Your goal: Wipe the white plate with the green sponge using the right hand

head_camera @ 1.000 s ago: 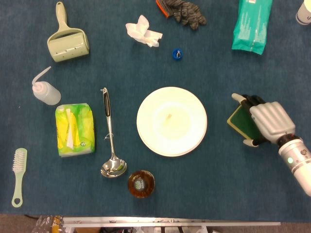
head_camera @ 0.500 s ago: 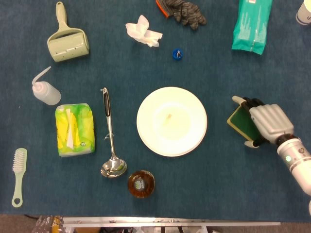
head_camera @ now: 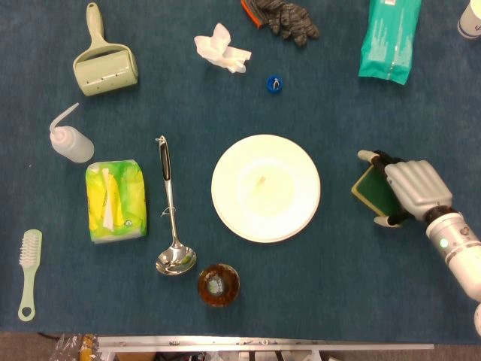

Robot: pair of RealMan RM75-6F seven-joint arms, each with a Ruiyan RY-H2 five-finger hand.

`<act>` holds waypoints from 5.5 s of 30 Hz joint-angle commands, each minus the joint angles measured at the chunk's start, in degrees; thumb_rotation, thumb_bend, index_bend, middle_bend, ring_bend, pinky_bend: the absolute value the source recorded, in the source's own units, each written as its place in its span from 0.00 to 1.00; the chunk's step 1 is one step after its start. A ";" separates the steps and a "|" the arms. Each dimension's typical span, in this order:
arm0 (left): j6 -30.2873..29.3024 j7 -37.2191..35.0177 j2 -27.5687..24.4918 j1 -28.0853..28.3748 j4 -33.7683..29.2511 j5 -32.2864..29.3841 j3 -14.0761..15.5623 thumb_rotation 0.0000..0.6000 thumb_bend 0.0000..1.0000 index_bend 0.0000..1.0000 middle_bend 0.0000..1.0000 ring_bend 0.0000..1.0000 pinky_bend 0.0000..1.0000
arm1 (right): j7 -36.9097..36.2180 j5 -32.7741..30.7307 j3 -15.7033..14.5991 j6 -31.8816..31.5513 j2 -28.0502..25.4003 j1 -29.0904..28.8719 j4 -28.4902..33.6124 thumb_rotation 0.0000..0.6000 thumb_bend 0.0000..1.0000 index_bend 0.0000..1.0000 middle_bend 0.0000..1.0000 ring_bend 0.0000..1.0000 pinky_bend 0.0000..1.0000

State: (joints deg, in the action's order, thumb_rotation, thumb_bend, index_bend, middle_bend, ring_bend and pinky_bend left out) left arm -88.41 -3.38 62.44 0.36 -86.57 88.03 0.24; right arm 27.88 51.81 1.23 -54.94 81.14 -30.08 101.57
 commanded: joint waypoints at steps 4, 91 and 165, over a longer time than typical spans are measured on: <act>-0.13 -0.10 -0.03 -0.13 -0.06 0.06 0.04 1.00 0.37 0.31 0.28 0.19 0.18 | -1.25 1.55 -0.03 -0.24 0.05 -0.23 -0.55 1.00 0.12 0.21 0.25 0.36 0.78; 0.24 4.52 -0.79 -0.40 -4.45 0.67 0.15 1.00 0.37 0.31 0.27 0.18 0.17 | 10.84 -3.92 -3.23 1.72 -7.40 -8.13 2.10 0.88 0.00 0.20 0.15 0.11 0.39; 2.06 -5.45 2.72 1.22 6.36 1.61 1.35 1.00 0.37 0.32 0.27 0.18 0.16 | 19.64 -21.10 -0.95 -10.64 -2.19 -11.61 6.37 1.00 0.20 0.47 0.32 0.27 0.53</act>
State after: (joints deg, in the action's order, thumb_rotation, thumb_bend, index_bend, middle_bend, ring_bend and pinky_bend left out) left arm -86.34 -8.81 65.18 1.60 -80.19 89.64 1.57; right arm 48.19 30.49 -0.17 -66.27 79.84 -41.45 107.22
